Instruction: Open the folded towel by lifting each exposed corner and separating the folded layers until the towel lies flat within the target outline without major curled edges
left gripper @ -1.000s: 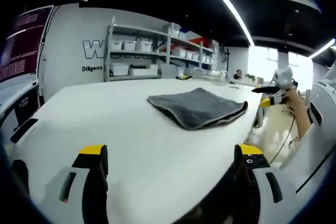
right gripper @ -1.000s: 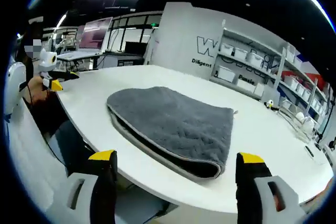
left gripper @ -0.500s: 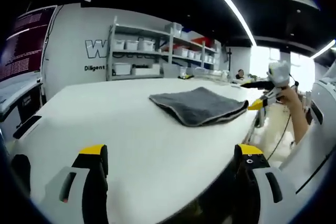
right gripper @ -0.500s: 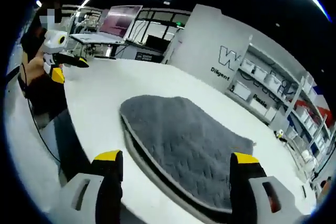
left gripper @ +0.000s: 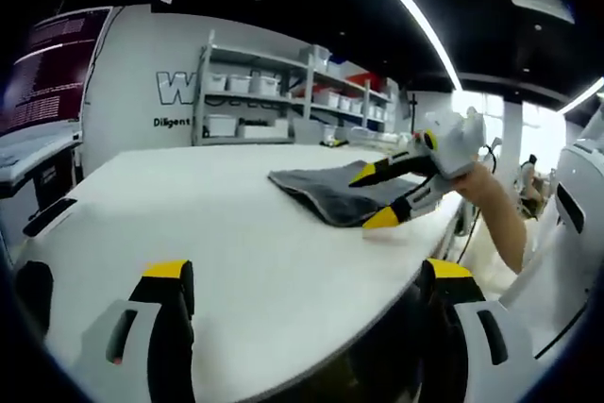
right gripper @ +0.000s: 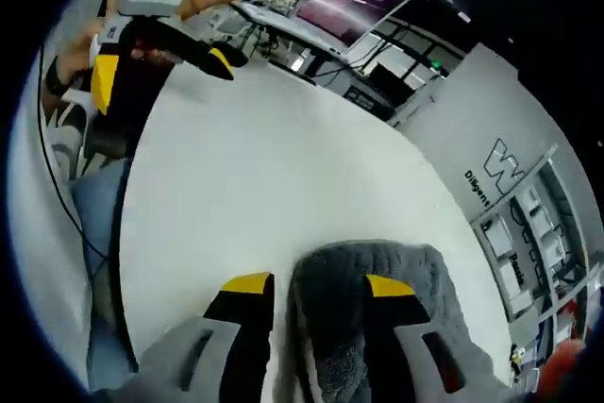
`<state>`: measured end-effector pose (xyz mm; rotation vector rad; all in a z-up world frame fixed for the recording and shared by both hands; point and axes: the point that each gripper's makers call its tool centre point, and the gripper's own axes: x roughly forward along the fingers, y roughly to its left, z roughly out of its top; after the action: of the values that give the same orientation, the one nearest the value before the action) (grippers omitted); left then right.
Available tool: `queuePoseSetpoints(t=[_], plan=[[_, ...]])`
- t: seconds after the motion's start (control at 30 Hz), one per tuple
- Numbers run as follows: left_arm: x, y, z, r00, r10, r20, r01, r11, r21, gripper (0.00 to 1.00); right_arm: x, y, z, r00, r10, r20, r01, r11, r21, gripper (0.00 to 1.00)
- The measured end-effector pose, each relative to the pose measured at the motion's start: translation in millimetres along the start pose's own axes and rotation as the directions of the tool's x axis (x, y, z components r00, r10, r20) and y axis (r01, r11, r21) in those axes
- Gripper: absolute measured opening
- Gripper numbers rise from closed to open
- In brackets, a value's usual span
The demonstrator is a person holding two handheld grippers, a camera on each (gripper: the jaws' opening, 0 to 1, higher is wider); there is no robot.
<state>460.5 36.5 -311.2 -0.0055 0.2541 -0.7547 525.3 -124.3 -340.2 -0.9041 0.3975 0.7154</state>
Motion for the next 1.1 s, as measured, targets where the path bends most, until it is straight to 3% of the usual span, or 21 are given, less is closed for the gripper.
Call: queuePoseSetpoints(t=[0.2,0.27,0.4,0.57,0.77,0.87,0.93,0.97,1.0,1.03,1.1], plan=[[0,0.0,-1.1,1.000,-0.003,0.006,0.004,1.000,-0.008,0.98,4,0,-7.1,0.999,0.030,-0.039,-0.031,1.000,-0.004,0.10],[1,-0.1,-1.2,1.000,-0.005,0.007,0.005,1.000,-0.010,0.98,2,1,-2.6,0.999,0.048,-0.006,-0.048,0.998,0.036,0.02],[3,-0.6,-1.1,1.000,-0.009,0.007,0.010,1.000,-0.011,0.98,-6,-5,2.1,0.995,0.079,0.056,-0.087,0.984,0.155,0.01],[8,-4.3,0.2,1.000,-0.022,0.006,0.022,1.000,-0.009,0.98,-15,-18,9.0,0.978,0.120,0.171,-0.172,0.929,0.328,0.00],[16,-11.1,2.0,0.999,-0.041,-0.010,0.041,0.999,0.005,0.98,-40,-54,9.3,0.959,0.095,0.266,-0.203,0.887,0.415,0.00],[21,-14.0,4.1,0.999,-0.044,-0.012,0.044,0.999,0.008,0.98,-56,-90,-3.0,0.966,0.002,0.257,-0.118,0.892,0.437,0.00],[24,-16.6,5.7,0.999,-0.046,-0.016,0.046,0.999,0.012,0.98,-75,-128,-23.0,0.969,-0.083,0.233,-0.037,0.882,0.469,0.00],[26,-17.7,5.9,0.999,-0.047,-0.021,0.047,0.999,0.018,0.98,-78,-133,-26.3,0.969,-0.096,0.230,-0.026,0.879,0.476,0.00],[28,-18.6,6.2,0.999,-0.046,-0.025,0.046,0.999,0.023,0.98,-96,-166,-48.5,0.966,-0.170,0.192,0.051,0.862,0.504,0.00],[29,-19.2,6.9,0.999,-0.043,-0.026,0.044,0.999,0.027,0.98,-104,-178,-60.4,0.966,-0.198,0.165,0.089,0.857,0.508,0.00],[31,-20.0,8.4,0.999,-0.040,-0.026,0.041,0.999,0.030,0.98,-136,-226,-107.1,0.947,-0.316,0.059,0.238,0.813,0.532,0.00]])
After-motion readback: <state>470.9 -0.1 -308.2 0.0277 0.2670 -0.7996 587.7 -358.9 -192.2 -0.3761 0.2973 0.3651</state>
